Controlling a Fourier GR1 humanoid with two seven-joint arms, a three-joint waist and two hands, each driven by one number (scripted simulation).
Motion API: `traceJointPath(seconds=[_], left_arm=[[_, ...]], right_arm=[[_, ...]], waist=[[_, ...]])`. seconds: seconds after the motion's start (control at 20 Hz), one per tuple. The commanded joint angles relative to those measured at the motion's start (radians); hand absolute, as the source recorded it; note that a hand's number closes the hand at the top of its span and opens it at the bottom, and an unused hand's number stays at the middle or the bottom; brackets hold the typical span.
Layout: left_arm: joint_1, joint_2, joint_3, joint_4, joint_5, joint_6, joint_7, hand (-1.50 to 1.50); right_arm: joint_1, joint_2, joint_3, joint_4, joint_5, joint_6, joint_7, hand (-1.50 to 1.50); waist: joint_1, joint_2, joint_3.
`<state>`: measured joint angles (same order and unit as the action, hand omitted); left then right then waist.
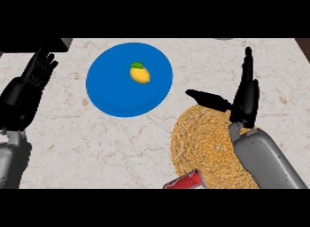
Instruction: Pick the lemon from the placemat and place it in the plate
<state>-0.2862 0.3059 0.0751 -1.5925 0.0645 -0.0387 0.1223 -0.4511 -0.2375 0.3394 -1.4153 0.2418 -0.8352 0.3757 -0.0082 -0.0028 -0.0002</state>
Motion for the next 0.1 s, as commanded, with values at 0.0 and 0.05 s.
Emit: traceJointPath(seconds=[0.0,0.05], left_arm=[[0.018,0.003,0.021,-0.001,0.01,-0.04,-0.025,0.0],[-0.025,0.011,0.028,-0.016,0.024,-0.031,0.049,0.0]], right_arm=[[0.074,-0.033,-0.015,-0.089,0.088,0.029,0.039,-1.5],[0.132,-0.059,-0.016,-0.114,0.075,0.039,0.026,-1.5]], waist=[[0.005,0.001,0.0],[0.002,0.001,0.0]])
